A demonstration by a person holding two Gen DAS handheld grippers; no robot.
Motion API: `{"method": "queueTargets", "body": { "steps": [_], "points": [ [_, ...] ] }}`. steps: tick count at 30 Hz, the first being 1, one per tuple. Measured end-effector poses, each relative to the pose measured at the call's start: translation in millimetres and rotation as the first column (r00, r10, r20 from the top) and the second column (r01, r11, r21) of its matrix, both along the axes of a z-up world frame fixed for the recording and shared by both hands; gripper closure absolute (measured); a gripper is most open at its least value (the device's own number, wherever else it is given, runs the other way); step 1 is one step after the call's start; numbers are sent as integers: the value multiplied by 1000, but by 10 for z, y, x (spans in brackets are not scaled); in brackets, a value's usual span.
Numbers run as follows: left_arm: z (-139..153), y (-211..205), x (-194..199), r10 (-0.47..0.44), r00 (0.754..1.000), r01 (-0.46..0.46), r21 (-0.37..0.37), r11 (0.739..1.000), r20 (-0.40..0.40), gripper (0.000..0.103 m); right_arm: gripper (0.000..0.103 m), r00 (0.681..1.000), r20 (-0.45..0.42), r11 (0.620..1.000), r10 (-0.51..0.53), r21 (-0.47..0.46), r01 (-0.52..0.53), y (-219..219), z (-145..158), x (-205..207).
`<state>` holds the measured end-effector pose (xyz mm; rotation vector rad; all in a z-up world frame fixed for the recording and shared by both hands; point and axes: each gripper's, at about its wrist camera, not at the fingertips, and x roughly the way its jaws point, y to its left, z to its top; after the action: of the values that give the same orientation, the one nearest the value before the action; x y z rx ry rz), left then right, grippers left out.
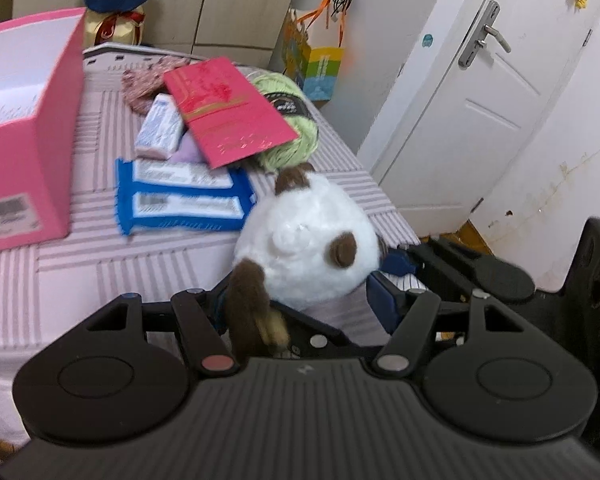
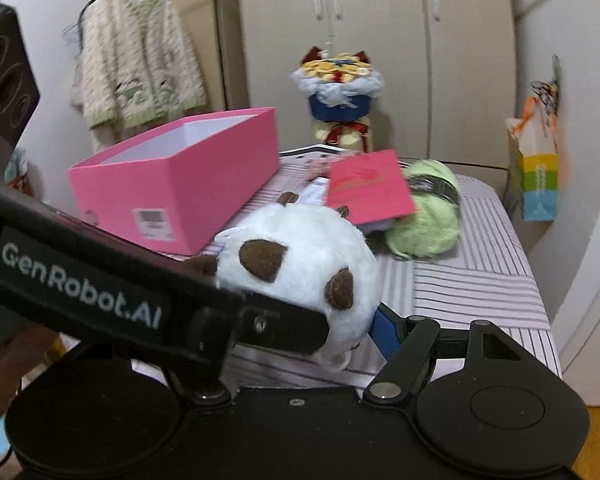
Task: Organize soft objects
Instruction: 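Carry the plush toy with the left tool into the pink box and release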
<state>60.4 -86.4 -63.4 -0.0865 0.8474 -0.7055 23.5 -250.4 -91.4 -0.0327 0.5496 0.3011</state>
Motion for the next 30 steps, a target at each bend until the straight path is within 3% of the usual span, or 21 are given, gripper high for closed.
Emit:
{"method": "queueTargets", "body": {
  "steps": [3, 17, 26, 30],
  "points": [
    [94, 200, -101, 19, 1000, -19, -8, 1000, -19, 38, 26, 999, 8, 998, 52, -26, -51, 186, 121, -67],
    [796, 979, -225, 148, 977, -154, 23, 988, 156, 38, 27, 964, 174, 979, 202, -24, -201, 911, 683, 93],
    [1172, 1304, 281, 210, 943, -229, 44, 973, 259, 38, 27, 926, 286, 968, 246, -15, -252, 1304, 966, 709],
    [1216, 1372, 663, 231, 937, -256, 65, 964, 264, 38, 27, 925, 282, 963, 255, 8, -268, 1434, 965, 1103]
  ]
}}
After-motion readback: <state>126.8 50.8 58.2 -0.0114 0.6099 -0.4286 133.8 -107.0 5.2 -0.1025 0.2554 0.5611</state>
